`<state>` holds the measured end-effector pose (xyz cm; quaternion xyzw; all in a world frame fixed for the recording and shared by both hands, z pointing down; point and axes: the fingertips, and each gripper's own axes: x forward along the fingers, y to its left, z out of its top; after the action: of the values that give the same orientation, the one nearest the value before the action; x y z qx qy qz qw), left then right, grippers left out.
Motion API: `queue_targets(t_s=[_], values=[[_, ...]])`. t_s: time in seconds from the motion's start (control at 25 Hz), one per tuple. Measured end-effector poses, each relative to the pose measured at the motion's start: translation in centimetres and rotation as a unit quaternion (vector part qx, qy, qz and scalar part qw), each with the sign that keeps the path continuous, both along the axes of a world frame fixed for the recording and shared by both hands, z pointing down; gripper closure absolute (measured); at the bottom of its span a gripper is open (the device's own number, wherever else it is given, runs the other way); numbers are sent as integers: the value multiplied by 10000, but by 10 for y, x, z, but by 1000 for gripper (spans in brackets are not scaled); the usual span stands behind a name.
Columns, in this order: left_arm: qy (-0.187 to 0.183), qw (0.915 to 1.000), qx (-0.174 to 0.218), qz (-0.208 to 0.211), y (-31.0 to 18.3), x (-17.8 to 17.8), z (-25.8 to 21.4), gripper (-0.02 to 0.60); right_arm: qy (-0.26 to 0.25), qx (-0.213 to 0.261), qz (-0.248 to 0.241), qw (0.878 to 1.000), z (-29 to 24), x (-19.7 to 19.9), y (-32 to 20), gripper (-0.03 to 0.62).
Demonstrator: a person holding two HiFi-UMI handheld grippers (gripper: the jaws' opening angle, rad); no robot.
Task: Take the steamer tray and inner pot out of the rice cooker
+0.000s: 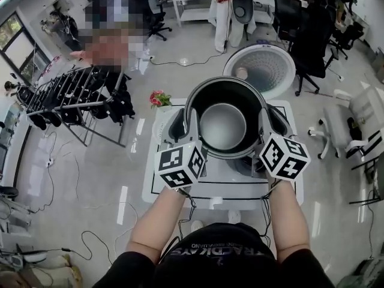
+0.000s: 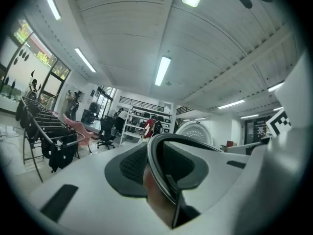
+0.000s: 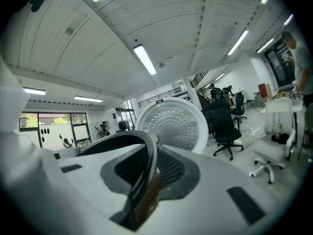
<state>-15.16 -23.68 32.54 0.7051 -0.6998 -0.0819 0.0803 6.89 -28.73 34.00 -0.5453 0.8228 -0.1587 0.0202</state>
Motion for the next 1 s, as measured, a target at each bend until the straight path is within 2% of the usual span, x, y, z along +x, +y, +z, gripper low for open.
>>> queue_targets(t_s=[0.24,0.56,0.76,1.0], values=[[-7,9980,-189,-604,35,-67,16,480,13,-73,-614,9981,9,-74,11,520],[54,9904,-649,-1218,86,-140,62,480,93,-285,-1286,9912,45,-159,35,520],[133,9854,-962,-1400,110,-164,97,480,123,-531,-1468,9877,79,-185,52,530],[146,9809,-1349,-1395,129,-174,137,480,247,-999,-1480,9836,128,-196,71,528]])
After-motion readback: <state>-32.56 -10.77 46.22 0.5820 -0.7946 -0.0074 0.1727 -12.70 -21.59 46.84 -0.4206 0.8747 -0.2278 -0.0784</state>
